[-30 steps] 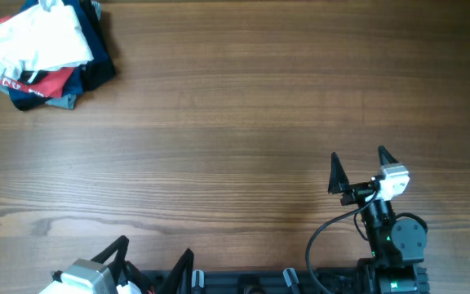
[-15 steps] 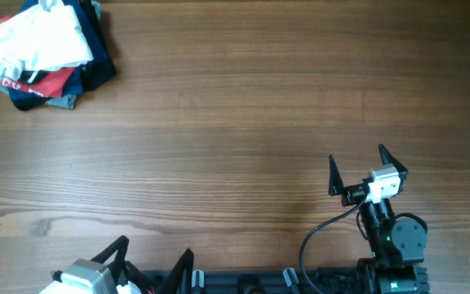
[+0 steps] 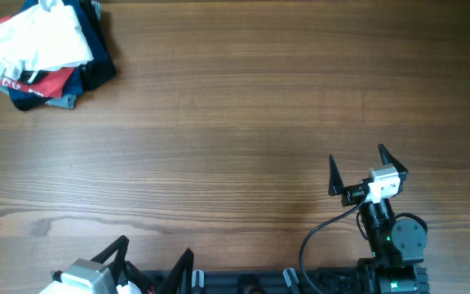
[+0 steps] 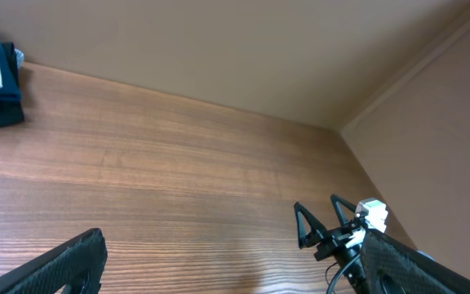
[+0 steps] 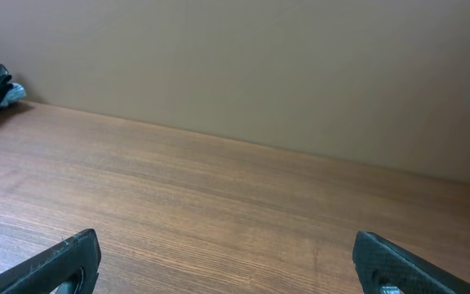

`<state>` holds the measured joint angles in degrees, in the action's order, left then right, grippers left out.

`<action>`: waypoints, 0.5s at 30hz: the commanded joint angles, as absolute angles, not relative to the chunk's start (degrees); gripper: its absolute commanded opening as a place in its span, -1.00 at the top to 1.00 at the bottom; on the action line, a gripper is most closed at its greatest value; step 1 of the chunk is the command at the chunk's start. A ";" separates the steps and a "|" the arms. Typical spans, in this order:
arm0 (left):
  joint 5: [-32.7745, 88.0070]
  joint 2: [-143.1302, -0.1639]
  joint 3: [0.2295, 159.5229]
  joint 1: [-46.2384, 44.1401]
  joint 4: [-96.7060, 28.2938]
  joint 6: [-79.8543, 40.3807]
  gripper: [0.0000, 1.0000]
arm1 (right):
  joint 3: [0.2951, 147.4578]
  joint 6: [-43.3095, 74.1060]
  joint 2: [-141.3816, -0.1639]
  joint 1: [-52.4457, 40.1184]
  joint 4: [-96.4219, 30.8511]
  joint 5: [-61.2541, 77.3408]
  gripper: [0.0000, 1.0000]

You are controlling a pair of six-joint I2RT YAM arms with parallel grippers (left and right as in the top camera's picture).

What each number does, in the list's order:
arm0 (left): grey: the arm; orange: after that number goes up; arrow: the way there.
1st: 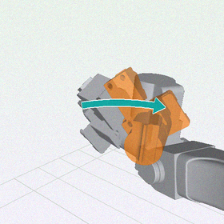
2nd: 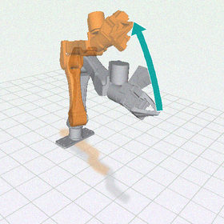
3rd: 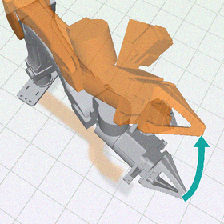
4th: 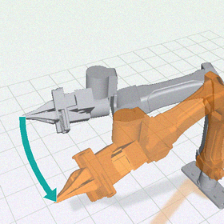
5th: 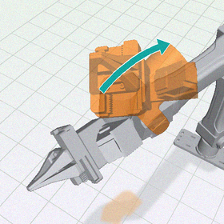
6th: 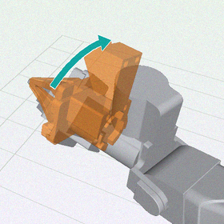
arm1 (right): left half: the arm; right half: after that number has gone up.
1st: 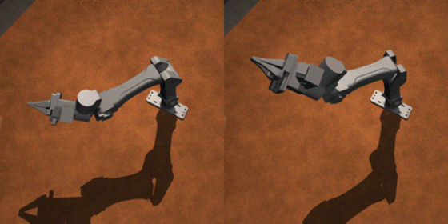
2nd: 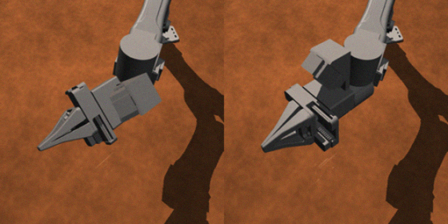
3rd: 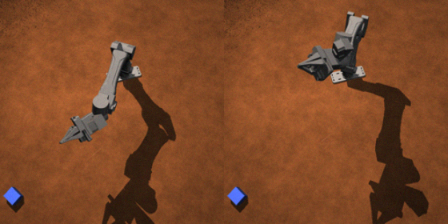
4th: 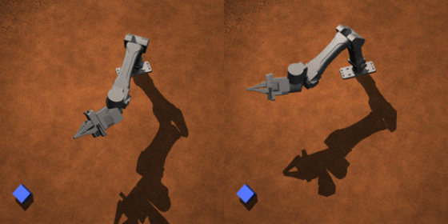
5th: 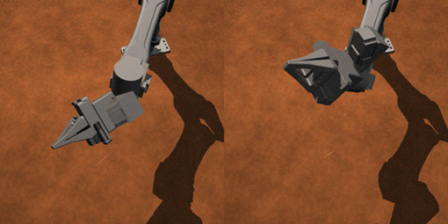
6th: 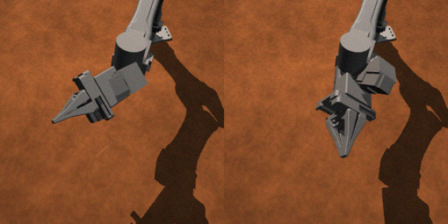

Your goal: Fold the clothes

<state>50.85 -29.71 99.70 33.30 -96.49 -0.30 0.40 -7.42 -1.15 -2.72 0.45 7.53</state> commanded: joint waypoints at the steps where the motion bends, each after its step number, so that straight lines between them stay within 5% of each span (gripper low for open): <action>1: 46.50 -29.63 99.63 32.36 -95.31 -0.23 -1.00 | 0.32 -7.99 -0.27 -2.33 0.62 8.64 -1.00; 5: 46.17 -29.47 97.27 22.52 -92.16 -0.47 -0.99 | 0.32 -7.97 -0.27 -2.33 0.62 8.64 -0.99; 15: 30.70 -15.53 51.42 0.19 -39.03 -17.78 -0.99 | 0.32 -7.94 -0.27 -2.33 0.62 8.64 -0.99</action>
<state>39.57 -20.29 65.71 4.64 -49.34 -8.29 0.40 -7.44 -1.10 -2.72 0.47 7.70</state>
